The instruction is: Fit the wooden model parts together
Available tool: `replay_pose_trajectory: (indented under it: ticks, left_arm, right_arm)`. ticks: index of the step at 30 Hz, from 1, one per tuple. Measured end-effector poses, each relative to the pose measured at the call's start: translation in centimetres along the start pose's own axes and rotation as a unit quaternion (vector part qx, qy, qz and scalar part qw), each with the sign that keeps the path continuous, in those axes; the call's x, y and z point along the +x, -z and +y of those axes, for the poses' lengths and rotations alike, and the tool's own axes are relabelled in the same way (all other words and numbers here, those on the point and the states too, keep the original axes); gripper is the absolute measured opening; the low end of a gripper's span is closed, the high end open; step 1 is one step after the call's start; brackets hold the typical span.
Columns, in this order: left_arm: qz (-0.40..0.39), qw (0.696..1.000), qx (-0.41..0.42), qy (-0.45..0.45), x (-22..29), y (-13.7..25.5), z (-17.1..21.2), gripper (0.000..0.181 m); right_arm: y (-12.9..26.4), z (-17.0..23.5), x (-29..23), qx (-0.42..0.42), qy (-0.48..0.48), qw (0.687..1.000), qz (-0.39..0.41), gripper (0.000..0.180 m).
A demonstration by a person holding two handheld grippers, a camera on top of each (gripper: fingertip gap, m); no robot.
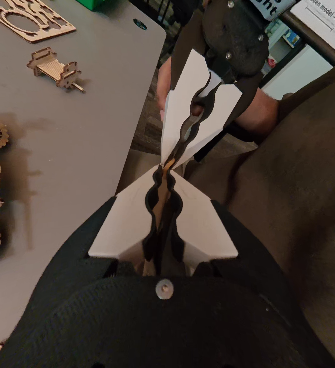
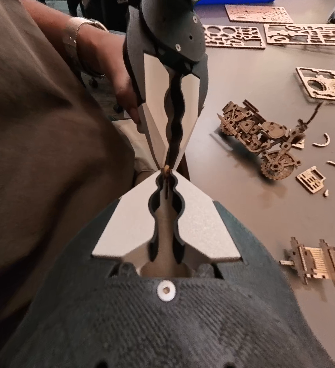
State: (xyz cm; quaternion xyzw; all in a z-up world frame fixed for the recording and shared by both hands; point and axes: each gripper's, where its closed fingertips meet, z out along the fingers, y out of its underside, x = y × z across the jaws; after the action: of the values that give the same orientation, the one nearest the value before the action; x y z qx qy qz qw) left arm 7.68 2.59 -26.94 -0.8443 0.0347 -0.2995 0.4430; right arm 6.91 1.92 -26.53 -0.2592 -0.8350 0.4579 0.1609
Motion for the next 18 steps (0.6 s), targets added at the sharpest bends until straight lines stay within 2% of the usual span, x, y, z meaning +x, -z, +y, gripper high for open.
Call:
replay_pose_trajectory:
  ticks: [4,9,11,15,18]
  left_arm:
    - [0.013,1.000,0.003,0.004,0.4,0.1,-0.2,0.001]
    - [0.045,0.995,0.068,0.057,0.2,0.6,-1.6,0.002]
    - [0.053,0.990,0.100,0.079,0.0,1.0,-2.4,0.001]
    - [0.037,0.982,0.152,0.107,-1.0,1.9,-3.4,0.001]
    - [0.022,0.974,0.189,0.121,-1.6,2.6,-4.1,0.001]
  right_arm:
    - [0.2,-0.5,0.0,0.014,-0.004,1.000,-0.002,0.005]
    - [0.8,-1.5,1.2,0.047,-0.017,0.998,0.033,0.009]
    - [1.2,-2.0,2.2,0.062,-0.019,0.996,0.064,0.017]
    - [1.8,-2.3,3.8,0.078,-0.031,0.990,0.115,0.027]
    - [1.7,-2.4,4.6,0.094,-0.086,0.984,0.125,0.032]
